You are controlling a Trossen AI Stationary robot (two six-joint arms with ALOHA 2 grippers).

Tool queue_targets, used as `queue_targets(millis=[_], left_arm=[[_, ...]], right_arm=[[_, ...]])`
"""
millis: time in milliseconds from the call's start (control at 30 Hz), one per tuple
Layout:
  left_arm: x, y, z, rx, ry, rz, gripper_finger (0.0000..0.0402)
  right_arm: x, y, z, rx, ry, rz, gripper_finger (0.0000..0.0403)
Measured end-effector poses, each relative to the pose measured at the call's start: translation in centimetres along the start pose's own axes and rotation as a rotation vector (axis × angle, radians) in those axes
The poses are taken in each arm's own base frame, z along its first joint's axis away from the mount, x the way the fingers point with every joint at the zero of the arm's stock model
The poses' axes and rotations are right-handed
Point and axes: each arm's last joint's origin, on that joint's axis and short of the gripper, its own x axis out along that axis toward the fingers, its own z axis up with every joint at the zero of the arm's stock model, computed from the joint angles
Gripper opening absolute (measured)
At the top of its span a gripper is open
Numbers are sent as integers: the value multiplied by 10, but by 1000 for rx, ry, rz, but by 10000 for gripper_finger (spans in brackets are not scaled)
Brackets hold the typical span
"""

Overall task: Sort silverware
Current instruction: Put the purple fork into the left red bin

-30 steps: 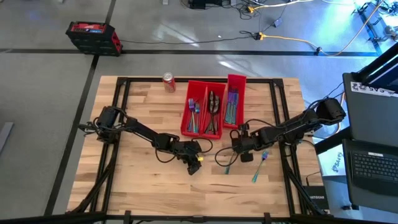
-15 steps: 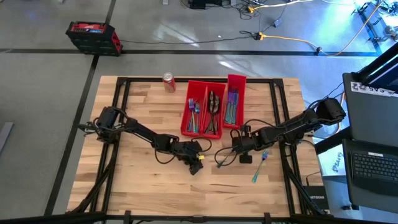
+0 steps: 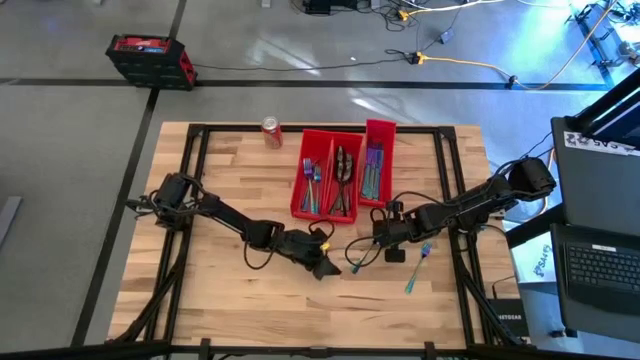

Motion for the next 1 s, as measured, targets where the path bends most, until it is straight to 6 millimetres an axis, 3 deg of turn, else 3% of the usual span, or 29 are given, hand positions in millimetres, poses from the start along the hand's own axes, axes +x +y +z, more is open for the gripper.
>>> queue_targets(millis=[300,467,800,1000], left_arm=[[0,0,-2,-206,-59,21,275],[0,-3,-8,-307,-27,10,328],[0,-2,-7,-719,14,7,347],[-1,5,6,-723,-6,35,347]], right_arm=[[0,0,0,-24,0,0,0],[0,0,0,-23,-2,0,0],[0,0,2,-16,-19,-7,0],[0,0,3,-8,-40,-35,0]])
